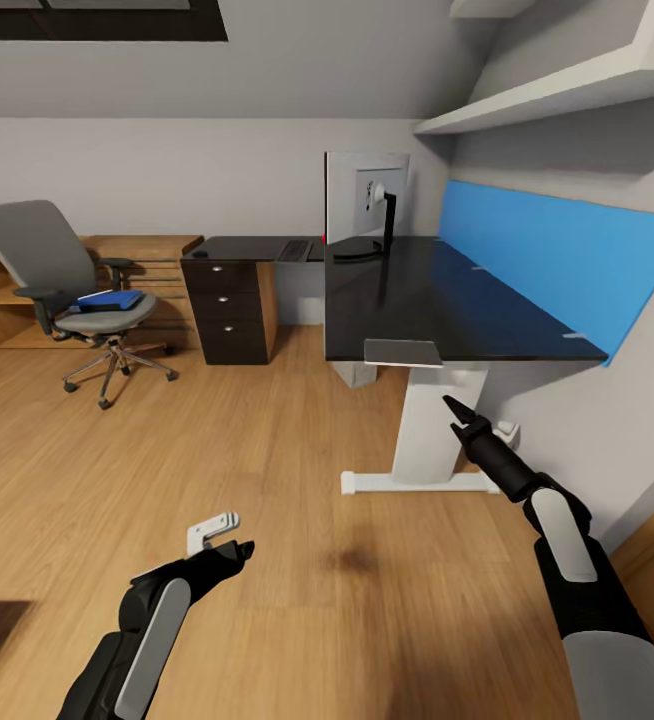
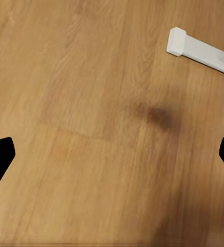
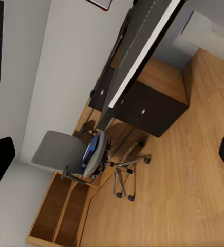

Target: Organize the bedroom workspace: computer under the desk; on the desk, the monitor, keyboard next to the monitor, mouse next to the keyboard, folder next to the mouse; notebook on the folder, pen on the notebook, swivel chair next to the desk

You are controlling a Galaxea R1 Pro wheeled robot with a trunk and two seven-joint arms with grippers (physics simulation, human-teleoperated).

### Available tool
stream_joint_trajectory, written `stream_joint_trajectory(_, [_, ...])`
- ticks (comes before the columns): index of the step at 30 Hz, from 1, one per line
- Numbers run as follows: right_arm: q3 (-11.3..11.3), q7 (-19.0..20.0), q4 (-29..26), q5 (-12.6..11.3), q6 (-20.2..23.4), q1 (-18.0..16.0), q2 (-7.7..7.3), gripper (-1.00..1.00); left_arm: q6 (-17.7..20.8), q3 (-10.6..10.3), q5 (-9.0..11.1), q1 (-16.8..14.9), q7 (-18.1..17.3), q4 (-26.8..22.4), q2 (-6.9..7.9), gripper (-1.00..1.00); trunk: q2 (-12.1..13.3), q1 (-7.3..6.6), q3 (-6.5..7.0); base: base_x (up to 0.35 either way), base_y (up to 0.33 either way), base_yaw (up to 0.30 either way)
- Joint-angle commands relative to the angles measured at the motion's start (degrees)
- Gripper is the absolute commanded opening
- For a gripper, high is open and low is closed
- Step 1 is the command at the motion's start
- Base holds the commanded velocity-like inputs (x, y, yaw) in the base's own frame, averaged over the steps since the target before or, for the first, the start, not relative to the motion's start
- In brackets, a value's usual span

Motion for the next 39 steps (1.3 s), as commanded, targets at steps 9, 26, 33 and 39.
stream_joint_trajectory(9, [-0.2,-3.1,-0.1,-0.3,0.3,0.0,2.51,1.0,-0.7,0.0,0.6,0.0,0.3,3.1,0.0,1.0,0.0,-0.01,-0.05,0.079,0.0,0.0])
stream_joint_trajectory(26, [-0.4,-3.6,-0.1,-0.3,0.4,0.0,3.03,1.0,-1.7,0.1,0.4,0.0,0.7,3.7,0.0,1.0,0.0,-0.01,-0.05,0.296,0.0,0.0])
stream_joint_trajectory(33, [-0.4,-3.6,-0.1,-0.3,0.4,0.0,3.03,1.0,-1.7,0.0,0.4,0.0,0.7,3.7,0.0,1.0,0.0,-0.01,-0.05,0.161,0.0,0.0])
stream_joint_trajectory(39, [-0.4,-3.6,-0.1,-0.3,0.4,0.0,3.03,1.0,-1.8,0.0,0.4,0.0,0.7,3.7,0.0,1.0,0.0,-0.01,-0.05,0.054,0.0,0.0])
